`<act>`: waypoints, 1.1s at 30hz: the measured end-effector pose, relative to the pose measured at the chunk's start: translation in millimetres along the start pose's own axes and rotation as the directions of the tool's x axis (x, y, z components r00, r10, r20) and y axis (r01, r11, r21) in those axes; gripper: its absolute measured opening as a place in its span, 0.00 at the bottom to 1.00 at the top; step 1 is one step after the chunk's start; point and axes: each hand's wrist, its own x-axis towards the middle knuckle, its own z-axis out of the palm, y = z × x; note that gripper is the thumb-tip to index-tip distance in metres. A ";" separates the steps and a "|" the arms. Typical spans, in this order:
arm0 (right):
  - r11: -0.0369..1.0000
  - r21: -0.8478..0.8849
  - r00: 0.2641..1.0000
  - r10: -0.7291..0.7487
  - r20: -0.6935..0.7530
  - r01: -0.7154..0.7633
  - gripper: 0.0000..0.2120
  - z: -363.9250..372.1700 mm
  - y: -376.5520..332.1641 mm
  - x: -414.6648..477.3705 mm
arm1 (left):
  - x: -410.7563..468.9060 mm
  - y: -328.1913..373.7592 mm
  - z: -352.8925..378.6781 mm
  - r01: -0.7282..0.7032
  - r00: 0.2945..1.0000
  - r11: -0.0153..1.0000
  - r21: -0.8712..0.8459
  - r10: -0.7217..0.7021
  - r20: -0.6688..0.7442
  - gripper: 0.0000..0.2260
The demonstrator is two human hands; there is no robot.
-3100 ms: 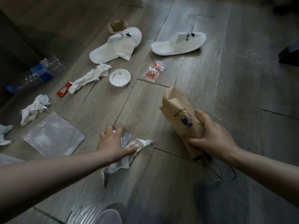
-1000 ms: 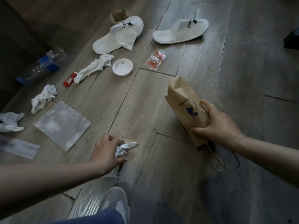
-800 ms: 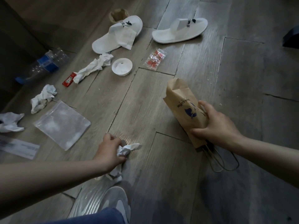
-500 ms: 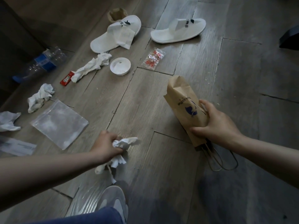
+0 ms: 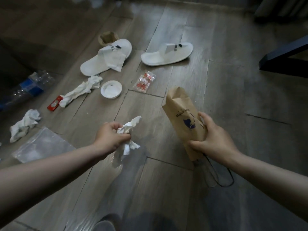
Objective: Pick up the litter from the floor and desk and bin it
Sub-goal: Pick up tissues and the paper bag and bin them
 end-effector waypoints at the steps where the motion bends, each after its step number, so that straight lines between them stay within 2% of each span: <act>1: 1.000 0.028 1.000 0.012 -0.023 -0.011 0.47 -6.7 -0.7 2.5 | 4.7 13.4 3.0 -0.017 1.000 1.000 -0.026 0.017 -0.003 0.08; 3: 0.989 0.139 0.996 0.060 -0.072 -0.050 0.46 -20.3 -0.5 7.3 | 12.6 42.1 8.7 -0.030 1.000 0.995 -0.092 0.030 0.001 0.05; 7: 0.938 0.317 0.973 0.192 -0.129 -0.143 0.45 -53.5 -6.7 11.6 | 17.8 106.7 7.4 -0.020 0.997 0.981 -0.194 0.034 0.071 0.09; 8: 0.924 0.342 0.963 0.230 -0.138 -0.172 0.45 -63.4 -10.2 11.5 | 19.3 123.9 3.9 -0.011 0.997 0.977 -0.211 0.028 0.076 0.08; 9: 0.915 0.350 0.952 0.267 -0.149 -0.201 0.46 -73.9 -14.7 10.4 | 20.2 140.8 -0.8 -0.006 0.998 0.973 -0.230 0.022 0.067 0.05; 15: 0.864 0.373 0.892 0.421 -0.163 -0.339 0.46 -151.5 -67.7 -22.9 | -15.5 250.2 -44.6 0.005 0.997 0.965 -0.262 0.015 0.072 0.09; 20: 0.791 0.458 0.855 0.505 -0.116 -0.405 0.47 -236.0 -147.1 -74.5 | -74.6 349.2 -99.9 0.032 0.991 0.967 -0.252 0.001 0.132 0.04; 25: 0.761 0.524 0.835 0.528 -0.156 -0.383 0.47 -350.8 -233.5 -133.7 | -149.7 475.1 -164.0 0.012 0.981 0.944 -0.330 0.053 0.188 0.11; 33: 0.760 0.595 0.778 0.532 -0.334 -0.263 0.46 -530.0 -366.3 -247.8 | -272.6 659.7 -267.1 -0.174 0.925 0.912 -0.371 0.280 0.257 0.11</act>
